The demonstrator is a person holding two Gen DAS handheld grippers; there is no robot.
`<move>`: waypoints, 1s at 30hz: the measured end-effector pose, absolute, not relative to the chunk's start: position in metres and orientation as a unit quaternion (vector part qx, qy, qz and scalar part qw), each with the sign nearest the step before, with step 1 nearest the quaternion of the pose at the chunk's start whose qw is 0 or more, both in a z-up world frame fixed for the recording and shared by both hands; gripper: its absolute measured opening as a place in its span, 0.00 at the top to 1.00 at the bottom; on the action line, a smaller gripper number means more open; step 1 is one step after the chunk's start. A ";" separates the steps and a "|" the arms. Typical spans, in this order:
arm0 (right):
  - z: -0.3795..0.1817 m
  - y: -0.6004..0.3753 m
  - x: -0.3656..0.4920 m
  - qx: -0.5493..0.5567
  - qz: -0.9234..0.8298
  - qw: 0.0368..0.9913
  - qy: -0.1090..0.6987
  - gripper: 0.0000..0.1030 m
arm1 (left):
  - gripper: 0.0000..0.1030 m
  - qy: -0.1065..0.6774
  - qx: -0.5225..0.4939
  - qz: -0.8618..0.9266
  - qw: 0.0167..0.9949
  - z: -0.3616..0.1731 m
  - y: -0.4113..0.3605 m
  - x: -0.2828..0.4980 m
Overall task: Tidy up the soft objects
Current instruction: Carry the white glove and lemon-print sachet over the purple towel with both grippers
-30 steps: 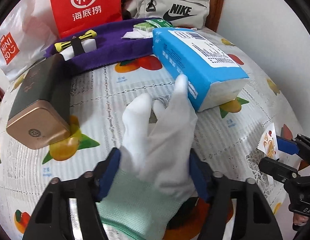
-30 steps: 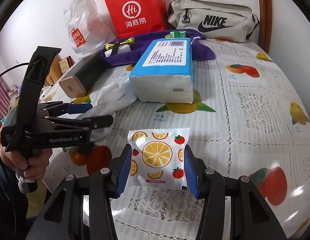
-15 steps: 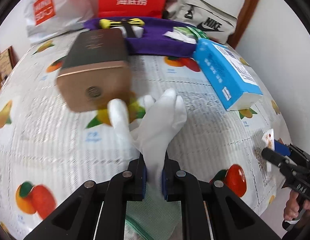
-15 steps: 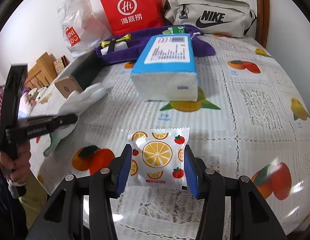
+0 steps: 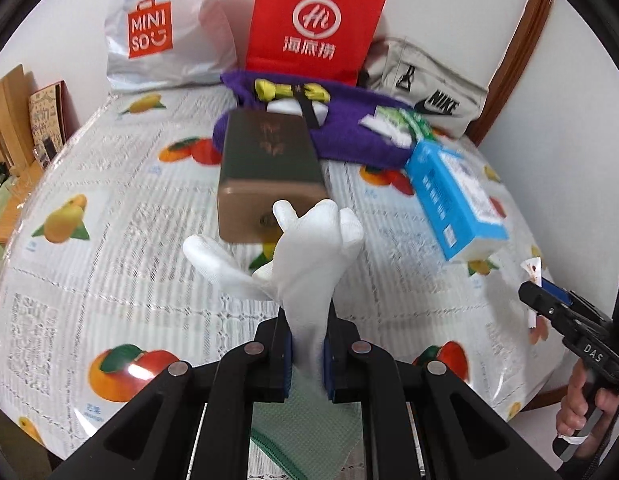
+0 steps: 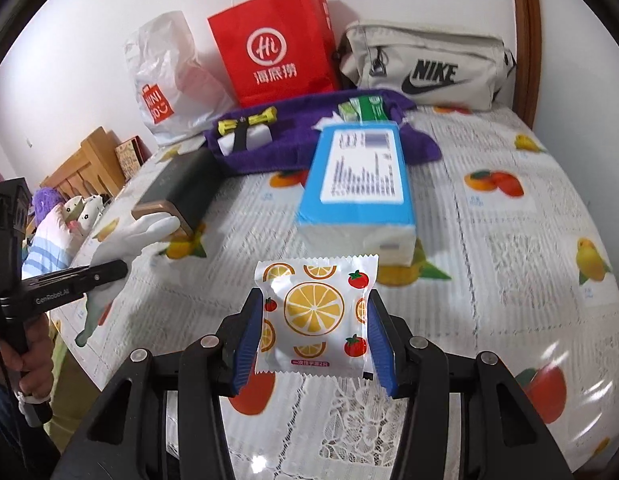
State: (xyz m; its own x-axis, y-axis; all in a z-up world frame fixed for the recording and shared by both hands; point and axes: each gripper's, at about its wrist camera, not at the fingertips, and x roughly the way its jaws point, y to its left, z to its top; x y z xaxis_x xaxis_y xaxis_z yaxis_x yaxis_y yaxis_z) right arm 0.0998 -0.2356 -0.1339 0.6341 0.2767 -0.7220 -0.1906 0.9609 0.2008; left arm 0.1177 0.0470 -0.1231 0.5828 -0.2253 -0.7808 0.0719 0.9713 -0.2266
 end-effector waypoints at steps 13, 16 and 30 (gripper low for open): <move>-0.094 -0.230 0.113 0.045 0.139 0.915 0.376 0.52 | 0.89 0.414 -0.099 -0.094 0.900 -0.081 0.052 0.127; -0.087 -0.230 0.119 0.047 0.138 0.917 0.372 0.52 | 0.89 0.409 -0.102 -0.097 0.901 -0.073 0.052 0.132; -0.064 -0.235 0.154 0.042 0.136 0.924 0.355 0.52 | 0.89 0.396 -0.091 -0.090 0.909 -0.042 0.049 0.162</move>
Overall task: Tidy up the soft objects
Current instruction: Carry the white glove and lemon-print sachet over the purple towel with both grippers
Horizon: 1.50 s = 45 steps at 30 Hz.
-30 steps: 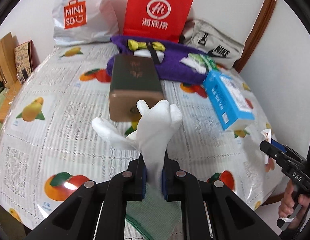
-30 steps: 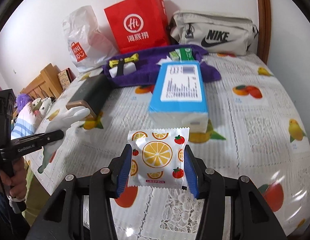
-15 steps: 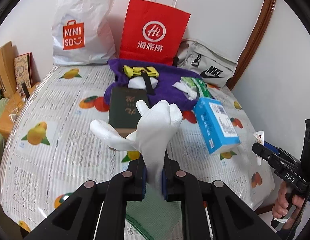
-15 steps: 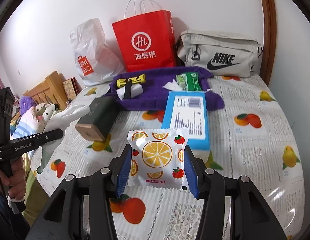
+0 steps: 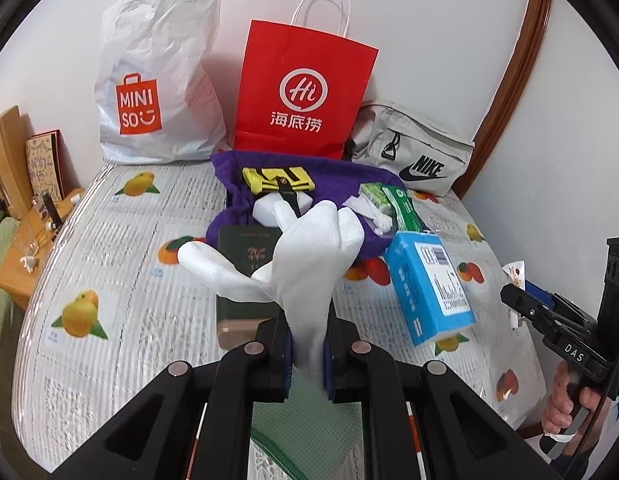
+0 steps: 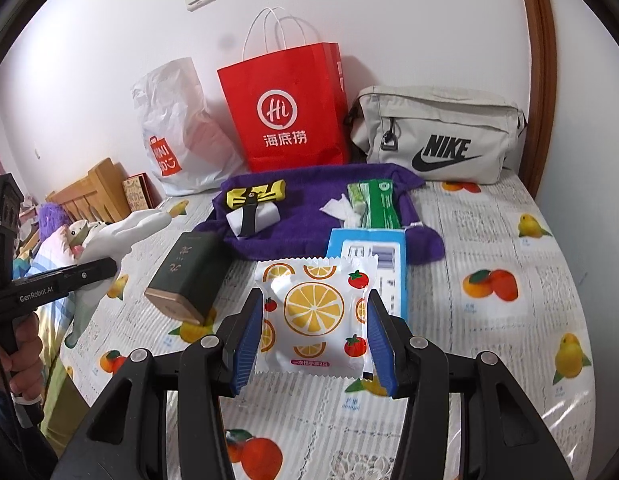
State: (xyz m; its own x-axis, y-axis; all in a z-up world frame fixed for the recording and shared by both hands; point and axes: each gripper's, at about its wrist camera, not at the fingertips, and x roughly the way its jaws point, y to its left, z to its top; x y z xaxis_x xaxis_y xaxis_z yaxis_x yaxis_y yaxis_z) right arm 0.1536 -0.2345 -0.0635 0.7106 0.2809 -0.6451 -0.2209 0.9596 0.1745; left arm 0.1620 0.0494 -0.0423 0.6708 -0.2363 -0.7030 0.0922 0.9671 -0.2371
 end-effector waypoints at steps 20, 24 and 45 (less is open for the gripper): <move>-0.052 -0.238 0.212 0.029 0.126 0.929 0.346 0.52 | 0.89 0.402 -0.094 -0.086 0.907 -0.043 0.050 0.228; -0.052 -0.237 0.228 0.024 0.126 0.930 0.344 0.52 | 0.89 0.404 -0.092 -0.085 0.906 -0.045 0.047 0.245; -0.049 -0.211 0.321 -0.013 0.151 0.929 0.337 0.52 | 0.89 0.422 -0.083 -0.087 0.898 -0.054 0.034 0.339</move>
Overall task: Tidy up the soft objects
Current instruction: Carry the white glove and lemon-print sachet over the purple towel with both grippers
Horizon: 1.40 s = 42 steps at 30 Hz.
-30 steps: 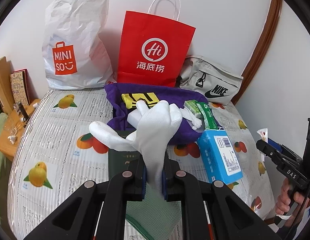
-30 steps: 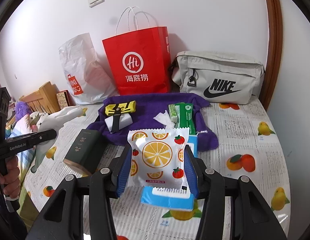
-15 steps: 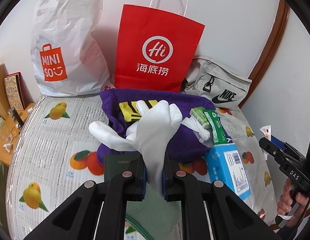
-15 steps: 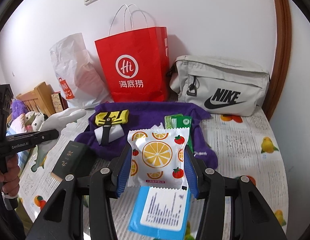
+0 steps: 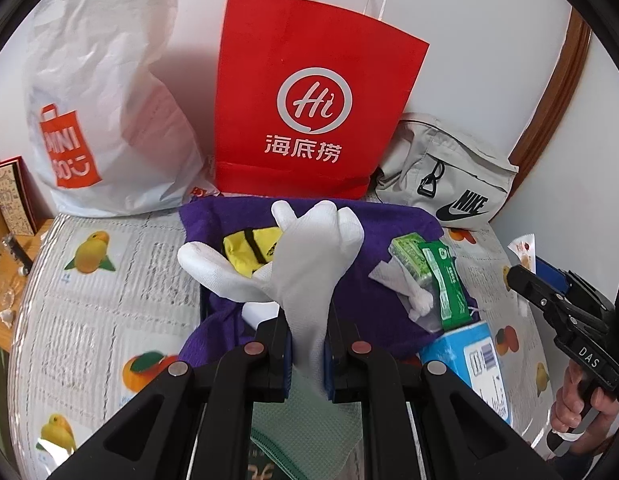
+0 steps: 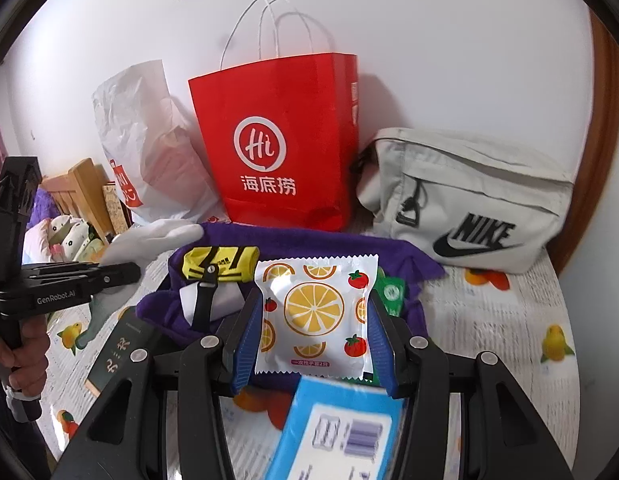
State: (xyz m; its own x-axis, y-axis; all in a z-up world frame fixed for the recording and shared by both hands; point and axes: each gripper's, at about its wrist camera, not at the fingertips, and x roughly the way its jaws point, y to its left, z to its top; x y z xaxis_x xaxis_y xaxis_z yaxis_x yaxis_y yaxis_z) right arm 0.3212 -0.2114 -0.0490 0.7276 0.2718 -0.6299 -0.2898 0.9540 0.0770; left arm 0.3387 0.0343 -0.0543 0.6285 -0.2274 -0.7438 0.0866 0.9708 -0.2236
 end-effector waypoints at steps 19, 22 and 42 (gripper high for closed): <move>-0.094 -0.200 0.395 -0.016 0.174 0.907 0.383 0.52 | 0.89 0.460 -0.078 -0.110 0.878 -0.090 0.008 0.417; -0.106 -0.196 0.401 -0.020 0.179 0.900 0.396 0.52 | 0.89 0.466 -0.077 -0.111 0.874 -0.095 0.009 0.420; -0.147 -0.191 0.421 -0.020 0.182 0.869 0.459 0.51 | 0.89 0.475 -0.088 -0.129 0.866 -0.113 0.006 0.427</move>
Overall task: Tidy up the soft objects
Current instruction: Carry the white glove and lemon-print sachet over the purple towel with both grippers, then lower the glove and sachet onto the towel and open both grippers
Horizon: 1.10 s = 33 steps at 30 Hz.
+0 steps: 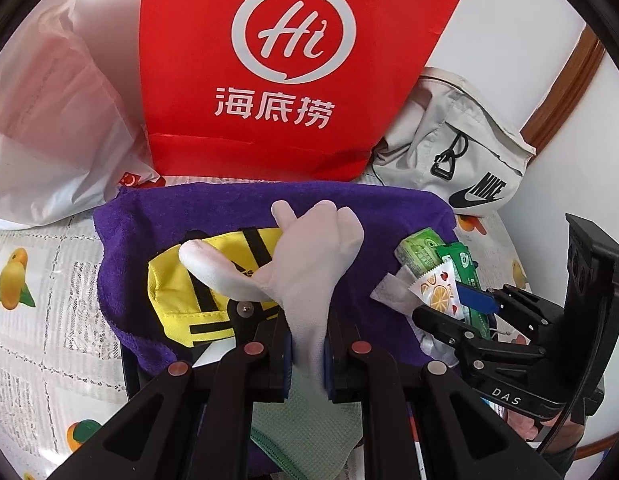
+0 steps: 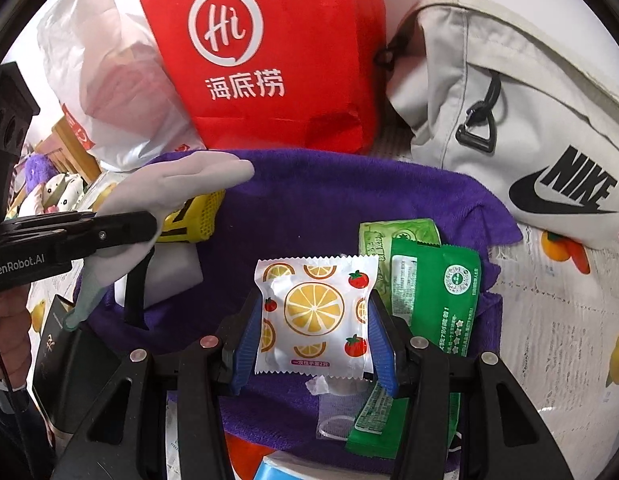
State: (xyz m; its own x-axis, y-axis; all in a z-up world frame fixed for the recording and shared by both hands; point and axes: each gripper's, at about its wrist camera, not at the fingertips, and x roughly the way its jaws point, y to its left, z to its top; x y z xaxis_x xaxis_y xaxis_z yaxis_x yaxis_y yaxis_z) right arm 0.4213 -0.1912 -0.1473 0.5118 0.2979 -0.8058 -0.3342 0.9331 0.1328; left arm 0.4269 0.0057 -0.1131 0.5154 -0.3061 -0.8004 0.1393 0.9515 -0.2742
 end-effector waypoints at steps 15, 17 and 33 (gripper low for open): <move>-0.159 -0.196 0.429 -0.014 0.174 0.860 0.480 0.47 | 0.89 0.470 -0.105 -0.117 0.868 -0.124 0.014 0.435; -0.159 -0.194 0.430 -0.019 0.175 0.860 0.479 0.45 | 0.89 0.470 -0.105 -0.115 0.869 -0.125 0.014 0.435; -0.153 -0.187 0.423 -0.018 0.178 0.874 0.453 0.30 | 0.56 0.455 -0.100 -0.105 0.879 -0.115 0.019 0.431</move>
